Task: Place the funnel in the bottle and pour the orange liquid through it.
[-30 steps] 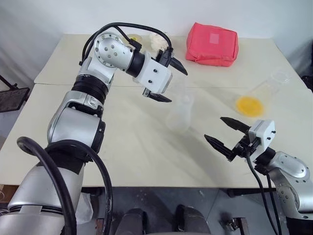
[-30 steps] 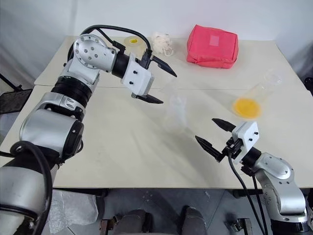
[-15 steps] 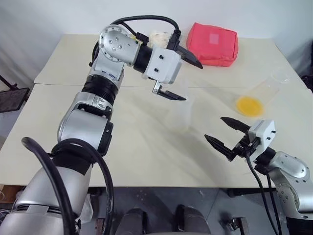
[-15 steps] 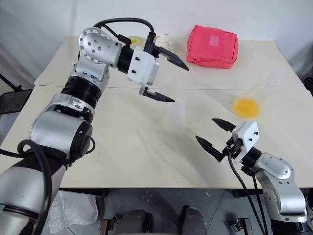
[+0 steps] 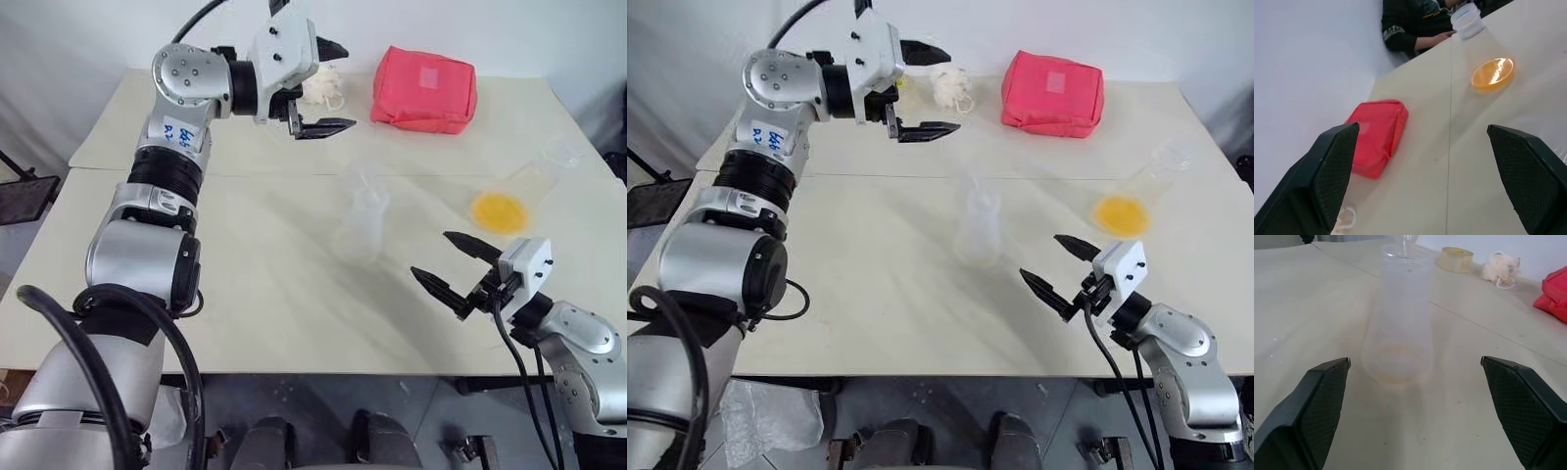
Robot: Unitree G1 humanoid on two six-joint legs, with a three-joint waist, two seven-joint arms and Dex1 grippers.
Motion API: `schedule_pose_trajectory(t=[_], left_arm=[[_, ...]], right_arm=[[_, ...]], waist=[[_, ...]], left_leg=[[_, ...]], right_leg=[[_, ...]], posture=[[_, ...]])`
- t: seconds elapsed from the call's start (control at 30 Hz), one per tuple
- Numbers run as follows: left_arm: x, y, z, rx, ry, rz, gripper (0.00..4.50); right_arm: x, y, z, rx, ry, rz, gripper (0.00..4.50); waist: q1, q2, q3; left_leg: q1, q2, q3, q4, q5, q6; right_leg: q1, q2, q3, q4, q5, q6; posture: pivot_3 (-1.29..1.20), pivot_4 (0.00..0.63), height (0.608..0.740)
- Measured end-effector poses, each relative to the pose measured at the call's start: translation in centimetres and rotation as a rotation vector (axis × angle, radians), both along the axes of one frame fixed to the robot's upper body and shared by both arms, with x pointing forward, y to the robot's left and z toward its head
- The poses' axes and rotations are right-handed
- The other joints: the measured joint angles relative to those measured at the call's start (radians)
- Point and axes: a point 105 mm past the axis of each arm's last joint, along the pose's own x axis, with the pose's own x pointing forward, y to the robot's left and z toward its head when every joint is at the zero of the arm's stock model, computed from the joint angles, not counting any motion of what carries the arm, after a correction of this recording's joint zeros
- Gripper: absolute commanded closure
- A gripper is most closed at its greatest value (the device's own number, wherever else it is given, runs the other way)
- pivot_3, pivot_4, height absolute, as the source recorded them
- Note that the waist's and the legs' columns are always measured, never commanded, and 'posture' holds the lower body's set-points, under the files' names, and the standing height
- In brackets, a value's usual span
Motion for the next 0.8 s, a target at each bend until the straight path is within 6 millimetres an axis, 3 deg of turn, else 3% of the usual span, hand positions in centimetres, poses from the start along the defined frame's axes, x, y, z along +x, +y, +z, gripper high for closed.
schedule_pose_trajectory(t=[0.13,0.8], left_arm=[[0.5,0.2,-2.2,-0.003,0.070,0.011,0.05],[-1.7,-3.7,-3.0,0.044,0.082,-0.182,0.05]], right_arm=[[0.3,-0.2,-0.1,0.001,0.004,-0.002,0.00],[-0.1,-0.2,-0.5,-0.002,0.018,-0.004,0.00]], waist=[[0.002,0.000,0.000],[0.002,0.000,0.000]], left_leg=[[-0.001,0.000,0.000,0.001,0.000,0.000],[0.000,0.000,0.001,0.001,0.000,0.000]], right_leg=[[0.000,0.000,0.000,0.000,0.000,0.000],[0.000,0.000,0.000,0.000,0.000,0.000]], posture=[[0.00,0.150,0.740],[0.00,0.150,0.740]])
